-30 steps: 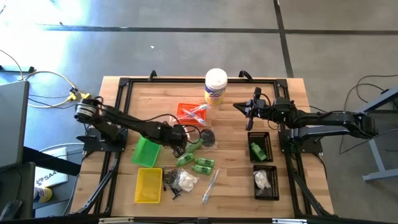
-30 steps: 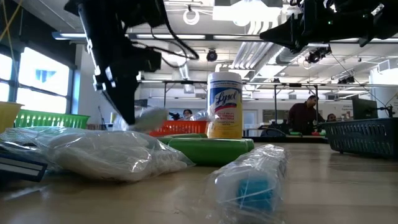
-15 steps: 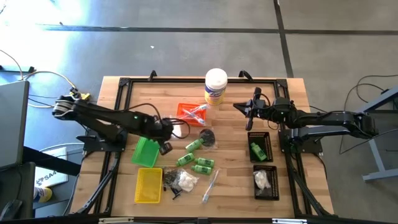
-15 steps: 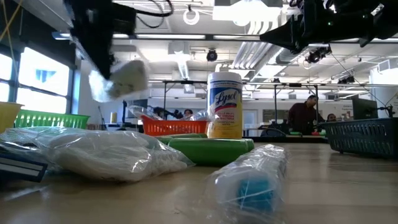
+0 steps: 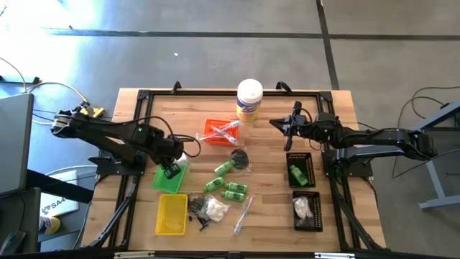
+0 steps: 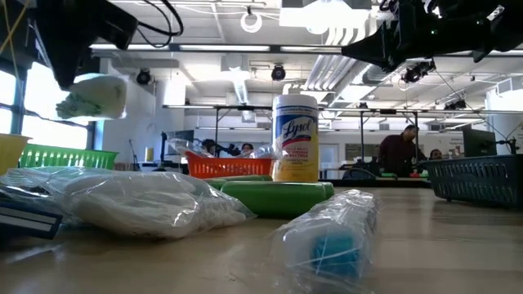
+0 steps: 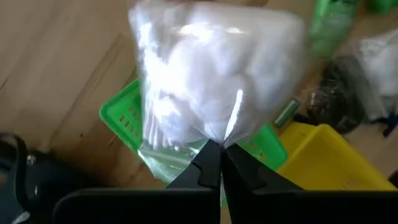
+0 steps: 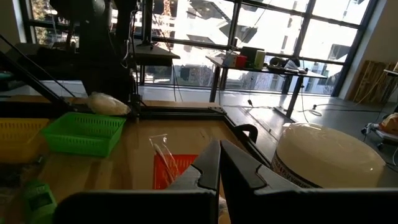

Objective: Pick & Place Travel size toiletries
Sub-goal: Put the white cotton pack into the bottom black bin

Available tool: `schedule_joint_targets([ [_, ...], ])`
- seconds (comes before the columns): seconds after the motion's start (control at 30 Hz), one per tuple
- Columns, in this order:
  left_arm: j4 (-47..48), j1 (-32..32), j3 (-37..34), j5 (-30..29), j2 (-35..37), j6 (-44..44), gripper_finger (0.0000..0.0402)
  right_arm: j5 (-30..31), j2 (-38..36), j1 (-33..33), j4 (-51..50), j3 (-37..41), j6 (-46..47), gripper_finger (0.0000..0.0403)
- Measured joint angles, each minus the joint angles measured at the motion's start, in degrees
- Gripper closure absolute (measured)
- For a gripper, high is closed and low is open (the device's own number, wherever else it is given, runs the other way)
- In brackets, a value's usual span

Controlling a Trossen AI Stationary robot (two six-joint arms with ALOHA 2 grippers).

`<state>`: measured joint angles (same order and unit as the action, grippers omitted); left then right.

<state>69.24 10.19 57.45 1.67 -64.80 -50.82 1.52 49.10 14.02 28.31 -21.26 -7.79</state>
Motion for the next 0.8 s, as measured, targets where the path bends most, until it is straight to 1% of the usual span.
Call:
schedule_joint_targets([
  [0.1,0.84,2.13,-0.35,0.42,-0.25,-3.15,0.0401,0.00,-0.01,0.00,-0.23,0.00,0.02,0.0398],
  [0.4,-6.02,9.95,-5.51,-2.64,-0.48,-16.77,0.0401,-0.05,0.00,0.00,-0.76,0.00,0.02,0.0398],
  [0.6,-13.47,13.42,-10.72,-3.54,-0.45,-24.97,0.0401,-0.20,0.00,0.00,-0.76,0.00,0.02,0.0398],
  [0.8,-19.80,16.09,-15.38,-3.57,-0.45,-30.47,0.0401,-0.20,0.00,0.00,-0.77,0.00,0.01,0.0398],
])
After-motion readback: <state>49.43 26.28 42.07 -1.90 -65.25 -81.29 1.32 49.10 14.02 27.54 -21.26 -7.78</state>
